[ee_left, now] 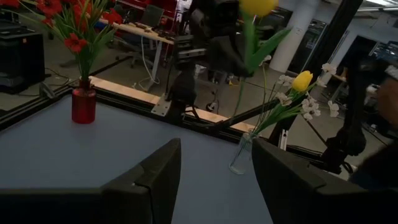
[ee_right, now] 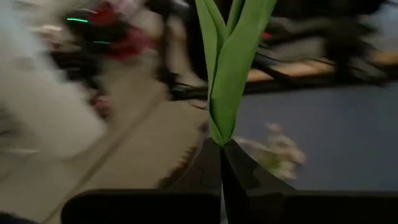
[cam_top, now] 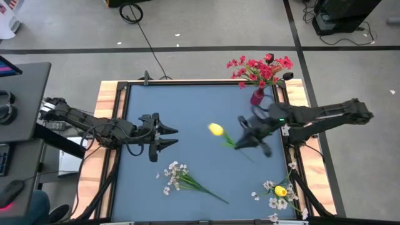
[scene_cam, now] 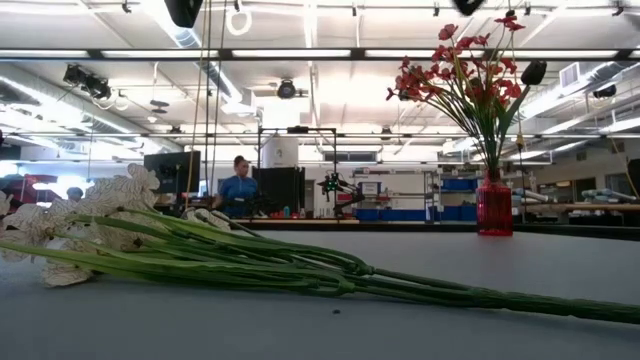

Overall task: Sort flowers into vase by color
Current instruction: Put the yellow tulip into the transparent vase

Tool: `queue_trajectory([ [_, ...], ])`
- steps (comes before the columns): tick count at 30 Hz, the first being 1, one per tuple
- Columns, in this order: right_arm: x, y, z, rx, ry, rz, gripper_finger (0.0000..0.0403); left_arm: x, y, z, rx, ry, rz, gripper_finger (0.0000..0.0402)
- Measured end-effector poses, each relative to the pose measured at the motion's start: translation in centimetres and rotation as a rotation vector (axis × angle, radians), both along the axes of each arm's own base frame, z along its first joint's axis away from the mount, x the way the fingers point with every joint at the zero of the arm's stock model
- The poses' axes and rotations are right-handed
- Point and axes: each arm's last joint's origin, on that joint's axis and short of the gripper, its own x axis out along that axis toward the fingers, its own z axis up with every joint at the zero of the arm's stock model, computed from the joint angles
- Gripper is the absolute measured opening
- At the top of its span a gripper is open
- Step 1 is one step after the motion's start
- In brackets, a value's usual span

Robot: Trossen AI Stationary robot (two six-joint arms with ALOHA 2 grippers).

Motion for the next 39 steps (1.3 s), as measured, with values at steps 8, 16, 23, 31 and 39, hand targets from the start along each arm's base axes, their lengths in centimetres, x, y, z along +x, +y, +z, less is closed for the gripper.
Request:
queue_trajectory([
  [8,-6.8,-0.2,-1.7,0.151,-0.382,0.14,0.0002,0.0,0.0,0.0,0.0,0.0,0.0,0.0203],
  [16,-9.4,1.0,-2.6,0.228,-0.52,0.257,0.0002,0.0,0.0,0.0,0.0,0.0,0.0,0.0203],
  [23,-9.9,2.4,-4.1,0.212,-0.608,0.396,0.0002,0.0,0.0,0.0,0.0,0.0,0.0,0.0203],
  [31,-9.5,3.6,-5.5,0.165,-0.628,0.439,0.0002,0.0,0.0,0.0,0.0,0.0,0.0,0.0203],
  [39,-9.2,4.4,-6.3,0.13,-0.61,0.484,0.0002,0.0,0.0,0.0,0.0,0.0,0.0,0.0203],
])
